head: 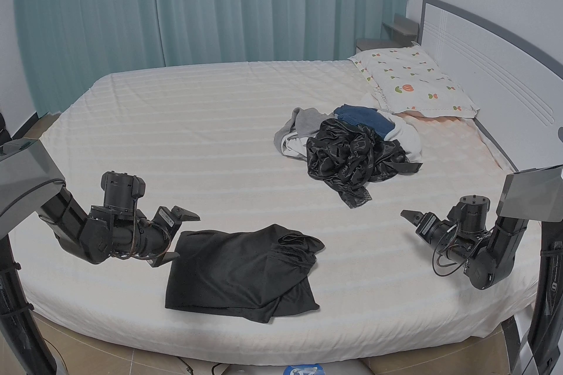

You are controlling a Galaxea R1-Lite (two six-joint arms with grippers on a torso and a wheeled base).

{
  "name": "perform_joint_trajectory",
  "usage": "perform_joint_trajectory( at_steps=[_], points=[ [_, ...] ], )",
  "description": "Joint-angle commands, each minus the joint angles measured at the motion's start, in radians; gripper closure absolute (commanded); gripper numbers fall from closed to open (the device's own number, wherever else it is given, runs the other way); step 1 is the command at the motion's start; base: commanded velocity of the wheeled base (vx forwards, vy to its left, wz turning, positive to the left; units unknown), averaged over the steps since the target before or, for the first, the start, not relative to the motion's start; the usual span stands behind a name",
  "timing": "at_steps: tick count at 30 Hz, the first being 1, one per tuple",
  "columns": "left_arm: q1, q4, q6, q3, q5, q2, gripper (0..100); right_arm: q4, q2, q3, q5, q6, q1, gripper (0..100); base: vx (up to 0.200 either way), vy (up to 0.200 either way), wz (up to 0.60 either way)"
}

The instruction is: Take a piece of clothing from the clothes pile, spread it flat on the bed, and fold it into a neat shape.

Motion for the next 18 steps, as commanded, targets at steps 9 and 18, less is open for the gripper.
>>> perform_joint_trajectory(
  at_steps=[9,18],
  points=[
    [0.022,-0.077,0.004,0.071,-0.011,0.000,0,0.116,-0.045,-0.015,-0.185,-0.224,0.261,0,0.000,0.200,0.00],
    [0.024,-0.077,0.006,0.073,-0.011,0.003,0,0.286,-0.026,-0.147,-0.289,-0.271,0.350,0,0.000,0.156,0.00]
  ],
)
